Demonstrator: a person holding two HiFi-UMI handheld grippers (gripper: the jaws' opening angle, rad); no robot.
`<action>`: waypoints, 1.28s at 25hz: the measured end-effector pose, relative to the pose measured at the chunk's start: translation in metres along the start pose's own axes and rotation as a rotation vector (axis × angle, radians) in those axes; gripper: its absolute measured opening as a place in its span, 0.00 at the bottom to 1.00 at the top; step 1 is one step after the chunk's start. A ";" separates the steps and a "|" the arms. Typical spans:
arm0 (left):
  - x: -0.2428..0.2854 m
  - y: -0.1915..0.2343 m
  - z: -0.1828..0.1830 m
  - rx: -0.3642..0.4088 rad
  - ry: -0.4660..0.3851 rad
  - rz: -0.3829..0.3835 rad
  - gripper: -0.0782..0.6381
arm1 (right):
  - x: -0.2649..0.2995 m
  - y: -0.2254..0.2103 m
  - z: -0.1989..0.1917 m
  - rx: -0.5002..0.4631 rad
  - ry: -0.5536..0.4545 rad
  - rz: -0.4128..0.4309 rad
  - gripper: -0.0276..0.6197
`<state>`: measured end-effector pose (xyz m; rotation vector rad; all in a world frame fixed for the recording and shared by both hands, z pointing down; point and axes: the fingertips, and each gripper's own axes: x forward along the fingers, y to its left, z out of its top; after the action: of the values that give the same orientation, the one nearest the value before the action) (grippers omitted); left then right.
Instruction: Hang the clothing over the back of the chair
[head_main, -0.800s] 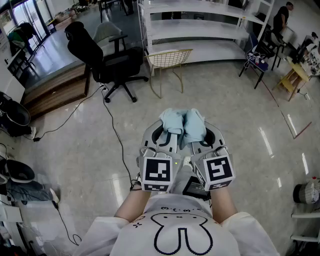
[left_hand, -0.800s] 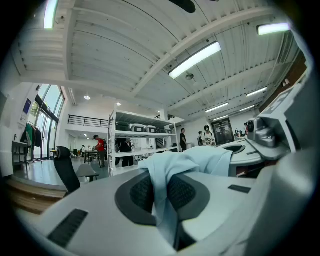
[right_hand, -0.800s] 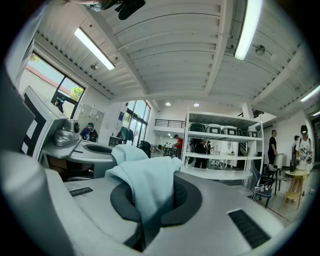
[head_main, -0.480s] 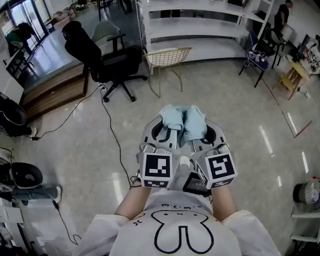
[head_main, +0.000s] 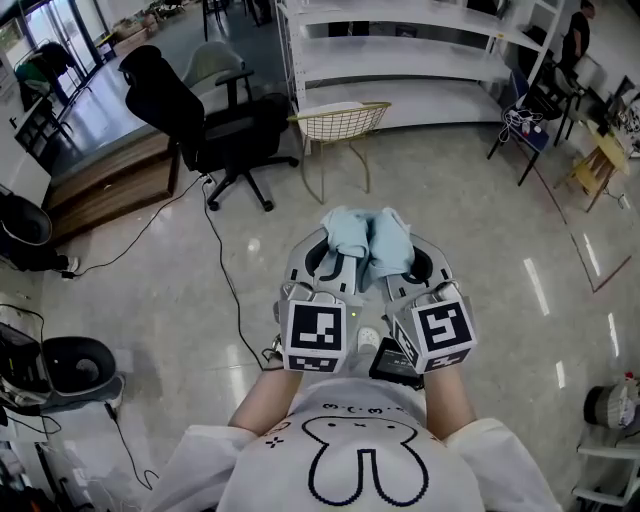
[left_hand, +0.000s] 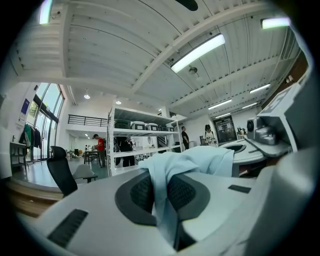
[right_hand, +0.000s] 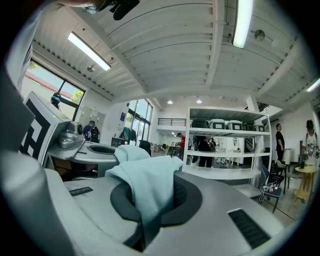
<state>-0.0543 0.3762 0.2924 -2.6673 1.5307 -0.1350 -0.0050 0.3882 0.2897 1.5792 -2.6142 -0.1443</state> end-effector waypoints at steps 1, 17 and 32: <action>0.010 0.002 -0.001 0.000 0.003 0.001 0.16 | 0.008 -0.007 -0.002 0.002 0.001 0.004 0.04; 0.163 0.026 0.004 -0.015 0.029 0.102 0.16 | 0.111 -0.133 -0.015 0.001 0.009 0.101 0.04; 0.233 0.051 -0.007 -0.038 0.047 0.183 0.16 | 0.175 -0.182 -0.030 -0.018 0.016 0.174 0.04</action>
<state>0.0180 0.1495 0.3050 -2.5514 1.7994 -0.1613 0.0769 0.1480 0.3009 1.3336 -2.7130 -0.1415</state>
